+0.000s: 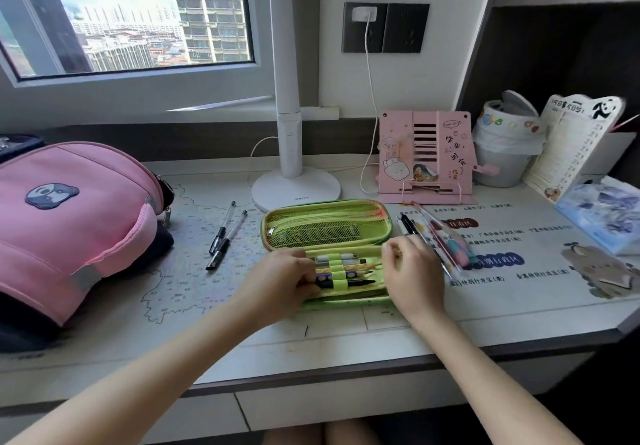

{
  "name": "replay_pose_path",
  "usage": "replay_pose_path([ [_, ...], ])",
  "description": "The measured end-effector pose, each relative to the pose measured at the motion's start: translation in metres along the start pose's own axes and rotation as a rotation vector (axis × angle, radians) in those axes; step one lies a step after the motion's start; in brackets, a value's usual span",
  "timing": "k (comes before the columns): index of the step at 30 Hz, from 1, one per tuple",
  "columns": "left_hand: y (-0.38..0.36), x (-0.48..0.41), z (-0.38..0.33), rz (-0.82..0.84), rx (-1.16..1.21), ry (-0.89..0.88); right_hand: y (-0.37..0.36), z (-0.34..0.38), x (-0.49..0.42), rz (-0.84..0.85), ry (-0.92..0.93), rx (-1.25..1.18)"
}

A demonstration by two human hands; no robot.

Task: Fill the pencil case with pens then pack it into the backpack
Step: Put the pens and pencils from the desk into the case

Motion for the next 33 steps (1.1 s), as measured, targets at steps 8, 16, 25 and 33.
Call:
replay_pose_path([
  [8,0.046,0.018,0.05,-0.245,0.126,0.18,-0.006,-0.126,-0.038,0.282,-0.268,0.363],
  [16,0.048,0.014,0.062,-0.275,0.16,0.231,-0.04,-0.137,-0.088,0.461,-0.293,0.433],
  [25,0.052,0.011,0.066,-0.272,0.131,0.24,-0.037,-0.113,-0.105,0.514,-0.306,0.463],
  [33,0.048,0.007,0.065,-0.261,0.163,0.239,-0.052,-0.069,-0.056,0.606,-0.106,0.469],
])
Point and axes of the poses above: each hand's wrist, its own x-axis away from the middle knuckle, its own y-axis out of the back of the hand, z = x × y, the point moved 10 cm from there along -x, towards the middle knuckle, and after that the axes turned 11 degrees about x, right-handed, at the moved point
